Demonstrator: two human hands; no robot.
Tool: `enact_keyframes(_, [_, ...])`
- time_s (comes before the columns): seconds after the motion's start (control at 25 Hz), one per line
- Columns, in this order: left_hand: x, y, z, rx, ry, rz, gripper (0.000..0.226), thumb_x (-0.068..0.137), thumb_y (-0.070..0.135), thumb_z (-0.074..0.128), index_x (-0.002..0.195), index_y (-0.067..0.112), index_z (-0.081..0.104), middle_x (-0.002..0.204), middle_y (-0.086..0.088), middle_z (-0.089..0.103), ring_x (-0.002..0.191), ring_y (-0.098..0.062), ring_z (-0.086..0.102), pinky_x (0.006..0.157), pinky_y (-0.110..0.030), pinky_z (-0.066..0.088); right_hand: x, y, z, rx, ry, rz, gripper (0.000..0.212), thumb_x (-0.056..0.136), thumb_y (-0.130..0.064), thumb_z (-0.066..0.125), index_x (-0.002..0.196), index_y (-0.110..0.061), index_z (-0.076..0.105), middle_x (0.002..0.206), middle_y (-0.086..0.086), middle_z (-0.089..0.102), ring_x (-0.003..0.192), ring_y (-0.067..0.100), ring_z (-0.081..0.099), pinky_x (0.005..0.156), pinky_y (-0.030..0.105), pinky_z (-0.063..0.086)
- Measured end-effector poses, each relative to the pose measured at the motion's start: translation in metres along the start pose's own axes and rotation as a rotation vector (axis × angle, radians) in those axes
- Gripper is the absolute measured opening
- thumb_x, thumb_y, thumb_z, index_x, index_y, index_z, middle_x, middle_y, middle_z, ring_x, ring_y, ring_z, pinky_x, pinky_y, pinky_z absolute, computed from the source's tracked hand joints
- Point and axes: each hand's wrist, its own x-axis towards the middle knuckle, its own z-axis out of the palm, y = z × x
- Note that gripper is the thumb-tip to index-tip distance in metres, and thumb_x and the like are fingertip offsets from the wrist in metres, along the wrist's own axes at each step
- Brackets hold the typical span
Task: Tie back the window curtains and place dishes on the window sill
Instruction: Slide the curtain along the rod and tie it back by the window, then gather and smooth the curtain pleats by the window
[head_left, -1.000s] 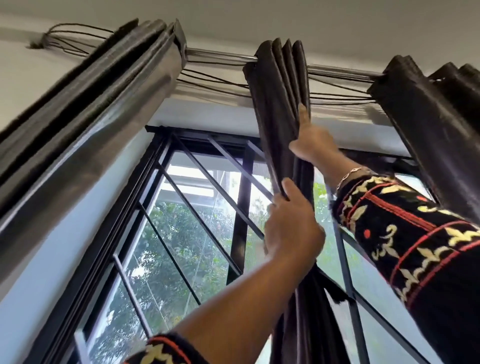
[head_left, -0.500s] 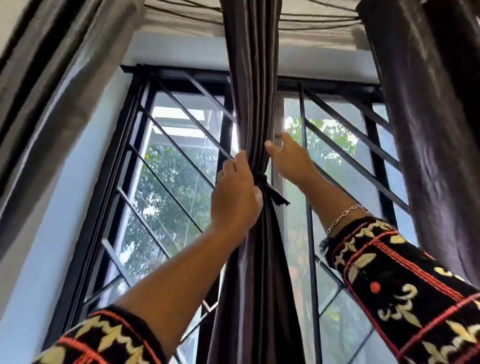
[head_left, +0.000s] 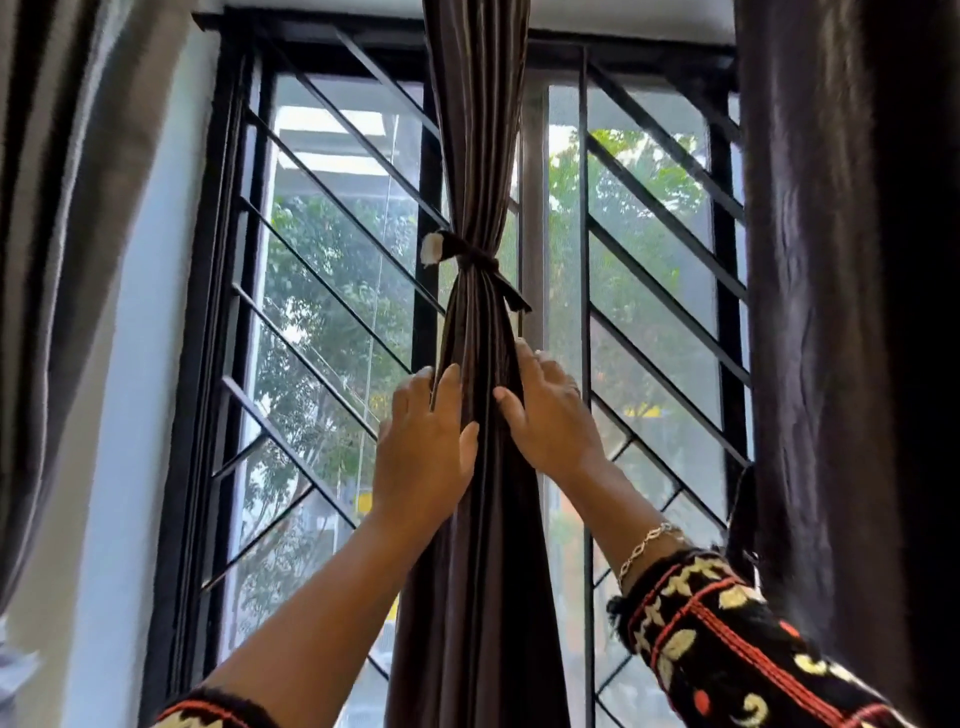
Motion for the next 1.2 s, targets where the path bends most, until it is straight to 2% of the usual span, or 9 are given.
enact_keyframes(0.2, [-0.069,-0.021,0.007,0.026,-0.112,-0.001,0.064,0.089,0.036,0.055,0.14,0.005,0.033,0.147,-0.019,0.03,0.14,-0.034,0.02,0.108,-0.053,0.027,-0.082,0.001,0.026,-0.1,-0.092,0.061,0.068,0.095,-0.045,0.039,0.148,-0.017,0.008,0.154,0.014,0.013,0.143,0.026,0.011,0.115,0.035,0.018])
enact_keyframes(0.36, [-0.124,-0.032,0.008,0.021,-0.135,0.059,0.071,0.078,0.032,0.07,0.132,-0.006,0.043,0.139,-0.026,0.04,0.13,-0.043,0.036,0.102,-0.058,0.029,-0.153,-0.003,0.046,-0.153,-0.141,0.138,0.07,0.094,-0.049,0.036,0.148,-0.017,0.004,0.156,0.012,0.006,0.144,0.024,0.008,0.116,0.032,0.012])
enact_keyframes(0.44, [-0.154,-0.033,0.009,0.0,-0.159,0.098,0.071,0.082,0.039,0.061,0.132,-0.007,0.042,0.139,-0.024,0.042,0.129,-0.041,0.038,0.105,-0.055,0.028,-0.189,-0.004,0.053,-0.186,-0.194,0.2,0.071,0.094,-0.05,0.033,0.148,-0.018,0.0,0.156,0.011,0.003,0.144,0.024,0.005,0.117,0.032,0.01])
enact_keyframes(0.52, [-0.181,-0.032,0.009,-0.008,-0.204,0.142,0.072,0.083,0.046,0.043,0.133,-0.005,0.042,0.14,-0.022,0.041,0.13,-0.038,0.037,0.112,-0.047,0.021,-0.224,-0.004,0.055,-0.247,-0.246,0.236,0.073,0.094,-0.052,0.031,0.148,-0.019,-0.005,0.156,0.011,-0.001,0.144,0.024,0.002,0.117,0.033,0.009])
enact_keyframes(0.64, [-0.222,-0.025,0.007,-0.034,-0.311,0.183,0.073,0.082,0.048,0.036,0.134,-0.003,0.04,0.143,-0.02,0.038,0.132,-0.035,0.033,0.111,-0.04,0.011,-0.274,0.0,0.049,-0.36,-0.341,0.26,0.073,0.094,-0.051,0.032,0.148,-0.021,-0.007,0.156,0.01,-0.003,0.144,0.024,0.002,0.116,0.034,0.008])
enact_keyframes(0.76, [-0.255,-0.012,0.005,-0.073,-0.37,0.217,0.072,0.083,0.048,0.036,0.135,-0.001,0.04,0.144,-0.02,0.036,0.133,-0.034,0.032,0.111,-0.04,0.011,-0.314,0.0,0.024,-0.465,-0.398,0.282,0.073,0.09,-0.046,0.047,0.148,-0.017,0.014,0.153,0.017,0.015,0.142,0.03,0.018,0.115,0.037,0.019])
enact_keyframes(0.88, [-0.276,0.012,0.004,-0.113,-0.406,0.247,0.072,0.084,0.049,0.035,0.135,-0.001,0.041,0.144,-0.02,0.036,0.133,-0.034,0.033,0.112,-0.041,0.01,-0.342,0.008,-0.012,-0.628,-0.31,0.216,0.074,0.063,-0.039,0.081,0.126,-0.008,0.056,0.126,0.022,0.056,0.112,0.036,0.058,0.091,0.042,0.049])
enact_keyframes(1.04, [-0.283,0.059,0.01,-0.178,-0.427,0.28,0.072,0.086,0.05,0.034,0.136,-0.002,0.038,0.145,-0.019,0.031,0.137,-0.03,0.026,0.112,-0.041,0.005,-0.367,0.036,-0.065,-0.778,-0.26,0.216,0.068,0.057,-0.036,0.085,0.116,-0.009,0.064,0.115,0.019,0.063,0.103,0.032,0.064,0.084,0.043,0.053])
enact_keyframes(1.2, [-0.28,0.114,0.033,-0.273,-0.408,0.277,0.075,0.091,0.054,0.017,0.137,-0.001,0.035,0.146,-0.02,0.028,0.142,-0.018,-0.015,0.112,-0.041,0.001,-0.372,0.077,-0.113,-0.856,-0.168,0.236,0.063,0.058,-0.032,0.086,0.113,-0.009,0.066,0.112,0.019,0.065,0.101,0.033,0.064,0.085,0.042,0.053])
